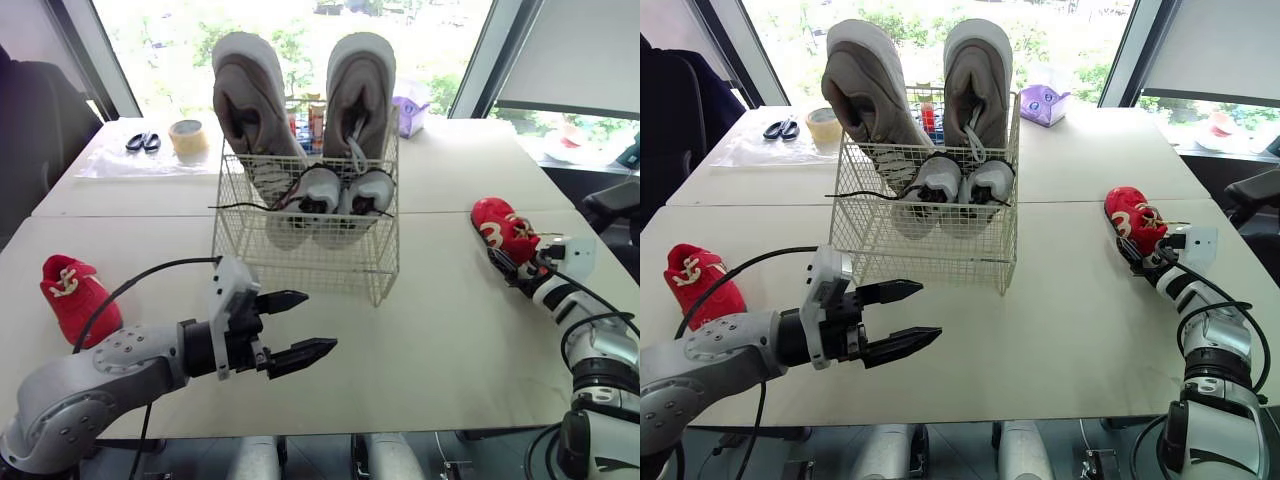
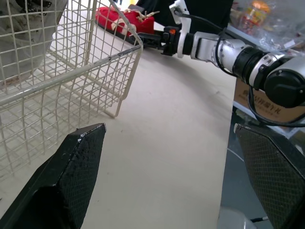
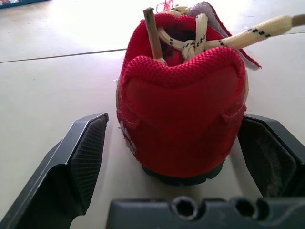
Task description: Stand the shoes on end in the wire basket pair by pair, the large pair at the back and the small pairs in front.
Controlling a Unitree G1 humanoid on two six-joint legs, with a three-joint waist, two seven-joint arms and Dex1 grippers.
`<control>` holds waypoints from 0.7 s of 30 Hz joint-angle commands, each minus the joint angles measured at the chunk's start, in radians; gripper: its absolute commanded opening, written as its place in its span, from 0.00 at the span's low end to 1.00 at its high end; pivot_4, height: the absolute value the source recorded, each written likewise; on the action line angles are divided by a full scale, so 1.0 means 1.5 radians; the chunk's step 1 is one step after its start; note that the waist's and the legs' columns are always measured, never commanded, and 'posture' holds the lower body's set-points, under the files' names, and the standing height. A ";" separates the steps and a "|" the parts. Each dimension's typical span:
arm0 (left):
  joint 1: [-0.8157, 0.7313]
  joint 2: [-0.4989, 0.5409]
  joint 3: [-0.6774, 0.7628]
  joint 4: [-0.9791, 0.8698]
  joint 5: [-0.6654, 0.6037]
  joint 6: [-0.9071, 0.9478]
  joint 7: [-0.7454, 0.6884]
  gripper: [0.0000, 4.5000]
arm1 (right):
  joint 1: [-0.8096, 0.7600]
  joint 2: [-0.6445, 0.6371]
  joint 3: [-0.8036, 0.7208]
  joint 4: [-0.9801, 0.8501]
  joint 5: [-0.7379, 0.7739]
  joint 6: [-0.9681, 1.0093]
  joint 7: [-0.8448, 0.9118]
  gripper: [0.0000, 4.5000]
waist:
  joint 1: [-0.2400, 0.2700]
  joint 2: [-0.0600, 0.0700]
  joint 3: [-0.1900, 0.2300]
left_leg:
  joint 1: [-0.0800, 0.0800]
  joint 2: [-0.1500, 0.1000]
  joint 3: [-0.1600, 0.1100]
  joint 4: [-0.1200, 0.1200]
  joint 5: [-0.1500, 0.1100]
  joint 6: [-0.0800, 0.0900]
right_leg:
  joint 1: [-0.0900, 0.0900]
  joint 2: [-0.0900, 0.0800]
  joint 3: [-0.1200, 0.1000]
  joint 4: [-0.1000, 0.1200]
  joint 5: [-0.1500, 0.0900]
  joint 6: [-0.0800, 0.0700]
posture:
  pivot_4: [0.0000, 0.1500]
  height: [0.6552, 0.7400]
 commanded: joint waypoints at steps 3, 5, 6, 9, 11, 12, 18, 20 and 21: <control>-0.012 0.001 0.006 -0.017 -0.010 -0.004 0.019 0.99 | -0.053 0.002 0.000 0.104 -0.020 -0.077 -0.025 1.00 | -0.002 0.000 0.000 | 0.000 0.000 0.000 0.000 0.000 0.000 | 0.000 0.000 0.000 0.000 0.000 0.000 | 1.00 0.00; -0.018 0.008 0.013 -0.017 -0.031 0.000 0.024 1.00 | -0.067 0.004 0.001 0.137 -0.025 -0.101 -0.032 0.88 | -0.002 0.000 0.000 | 0.000 0.000 0.000 0.000 0.000 0.000 | 0.000 0.000 0.000 0.000 0.000 0.000 | 1.00 0.00; -0.020 0.017 0.020 -0.016 -0.046 0.005 0.024 1.00 | -0.075 0.005 0.000 0.150 -0.026 -0.111 -0.035 0.81 | -0.002 0.000 0.000 | 0.000 0.000 0.000 0.000 0.000 0.000 | 0.000 0.000 0.000 0.000 0.000 0.000 | 1.00 0.00; -0.022 0.042 0.035 -0.018 -0.095 0.011 0.019 1.00 | -0.091 0.007 0.001 0.175 -0.027 -0.129 -0.035 0.52 | -0.003 0.000 0.000 | 0.000 0.000 0.000 0.001 0.000 0.000 | 0.000 0.000 0.000 0.001 0.000 0.000 | 1.00 0.00; -0.028 0.066 0.033 -0.020 -0.100 0.021 0.025 1.00 | -0.098 0.009 0.002 0.183 -0.027 -0.136 -0.031 0.39 | -0.004 -0.001 0.000 | 0.000 0.000 0.000 0.001 0.000 0.000 | 0.000 0.000 0.000 0.001 0.000 0.000 | 1.00 0.00; -0.031 0.073 0.033 -0.017 -0.108 0.023 0.029 1.00 | -0.101 0.010 0.003 0.185 -0.028 -0.142 -0.031 0.38 | -0.004 -0.001 0.000 | 0.000 0.000 0.000 0.001 0.000 0.000 | 0.000 0.000 0.000 0.001 0.000 0.000 | 1.00 0.00; -0.073 0.123 0.061 0.022 -0.122 0.041 0.101 1.00 | -0.112 -0.004 -0.024 0.127 -0.003 -0.169 -0.060 0.38 | -0.004 0.000 0.000 | 0.000 0.000 0.000 0.001 0.000 0.000 | 0.000 0.000 0.001 0.001 0.000 0.000 | 1.00 0.00; -0.100 0.152 0.101 0.065 -0.149 0.046 0.107 1.00 | -0.123 -0.022 -0.040 0.048 0.017 -0.160 -0.069 0.38 | -0.003 0.000 0.001 | -0.001 0.000 0.000 0.001 0.000 0.000 | -0.002 0.000 0.001 0.002 0.000 0.000 | 1.00 0.00; -0.111 0.163 0.120 0.087 -0.165 0.048 0.098 1.00 | -0.129 -0.031 -0.044 0.007 0.025 -0.151 -0.073 0.38 | -0.003 0.001 0.001 | -0.002 0.000 0.000 0.001 0.000 0.000 | -0.003 0.000 0.001 0.002 0.000 0.000 | 1.00 0.00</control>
